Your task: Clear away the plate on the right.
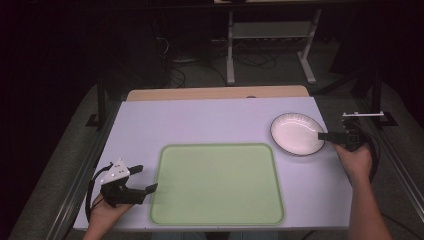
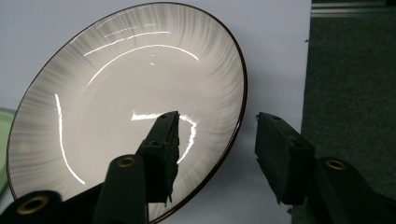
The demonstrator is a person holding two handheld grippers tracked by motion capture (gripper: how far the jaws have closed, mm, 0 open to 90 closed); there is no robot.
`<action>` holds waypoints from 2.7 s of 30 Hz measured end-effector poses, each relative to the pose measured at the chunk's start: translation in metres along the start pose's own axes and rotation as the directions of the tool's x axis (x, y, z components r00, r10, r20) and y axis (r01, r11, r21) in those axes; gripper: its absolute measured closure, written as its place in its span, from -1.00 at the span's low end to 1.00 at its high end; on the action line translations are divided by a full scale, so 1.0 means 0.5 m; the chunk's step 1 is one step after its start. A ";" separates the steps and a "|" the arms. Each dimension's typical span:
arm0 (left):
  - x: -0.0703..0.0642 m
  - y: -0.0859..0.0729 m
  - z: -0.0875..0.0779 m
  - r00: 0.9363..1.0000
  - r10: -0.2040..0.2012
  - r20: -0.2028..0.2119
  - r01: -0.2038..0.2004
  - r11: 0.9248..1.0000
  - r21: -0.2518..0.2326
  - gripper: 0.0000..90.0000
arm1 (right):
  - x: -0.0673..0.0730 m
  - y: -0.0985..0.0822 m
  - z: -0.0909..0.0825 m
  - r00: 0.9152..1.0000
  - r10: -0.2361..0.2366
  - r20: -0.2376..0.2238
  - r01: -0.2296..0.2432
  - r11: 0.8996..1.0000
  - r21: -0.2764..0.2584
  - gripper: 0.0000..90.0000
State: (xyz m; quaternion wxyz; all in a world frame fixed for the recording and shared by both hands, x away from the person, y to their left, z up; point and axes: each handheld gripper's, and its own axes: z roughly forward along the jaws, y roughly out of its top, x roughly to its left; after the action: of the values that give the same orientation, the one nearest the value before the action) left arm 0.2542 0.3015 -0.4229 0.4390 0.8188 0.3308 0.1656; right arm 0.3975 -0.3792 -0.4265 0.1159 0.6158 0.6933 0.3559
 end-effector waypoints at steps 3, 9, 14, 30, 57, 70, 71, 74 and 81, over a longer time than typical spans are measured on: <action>0.000 0.000 0.001 1.000 0.000 0.001 0.000 1.000 0.000 -0.66 | -0.002 0.004 0.008 1.000 0.027 -0.004 -0.027 1.000 0.014 0.19; 0.002 0.000 0.000 1.000 0.001 0.000 -0.001 1.000 -0.001 -0.66 | -0.006 0.007 0.020 0.995 0.098 -0.007 -0.098 0.994 0.039 0.38; 0.002 0.001 0.000 1.000 0.004 0.000 -0.004 1.000 -0.002 -0.66 | -0.007 0.006 0.028 0.992 0.129 -0.009 -0.128 0.990 0.057 0.50; 0.000 0.003 0.002 1.000 0.002 0.002 -0.001 1.000 -0.004 -0.66 | -0.024 -0.004 0.039 0.954 0.296 -0.050 -0.292 0.954 0.073 0.77; 0.003 0.001 -0.005 1.000 0.002 -0.001 -0.002 1.000 -0.013 -0.66 | -0.032 -0.012 0.019 0.860 0.487 -0.153 -0.492 0.871 0.008 0.86; 0.002 0.001 -0.007 1.000 0.003 -0.005 -0.003 1.000 -0.014 -0.66 | -0.050 -0.033 -0.056 0.850 0.471 -0.235 -0.494 0.868 -0.046 0.85; 0.002 0.001 -0.006 1.000 0.003 -0.005 -0.004 1.000 -0.014 -0.66 | -0.051 -0.034 -0.063 0.853 0.464 -0.240 -0.487 0.872 -0.044 0.85; 0.002 0.001 -0.006 1.000 0.003 -0.006 -0.003 1.000 -0.012 -0.66 | -0.050 -0.041 -0.080 0.859 0.447 -0.249 -0.472 0.880 -0.049 0.85; 0.000 0.000 -0.005 1.000 0.005 -0.006 -0.005 1.000 -0.006 -0.66 | -0.045 -0.065 -0.115 0.852 0.428 -0.303 -0.464 0.884 -0.058 0.85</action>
State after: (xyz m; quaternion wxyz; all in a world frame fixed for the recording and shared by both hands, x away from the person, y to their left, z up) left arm 0.2530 0.3032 -0.4214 0.4401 0.8177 0.3295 0.1704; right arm 0.3426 -0.4201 -0.4122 -0.0302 0.6942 0.5161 0.5008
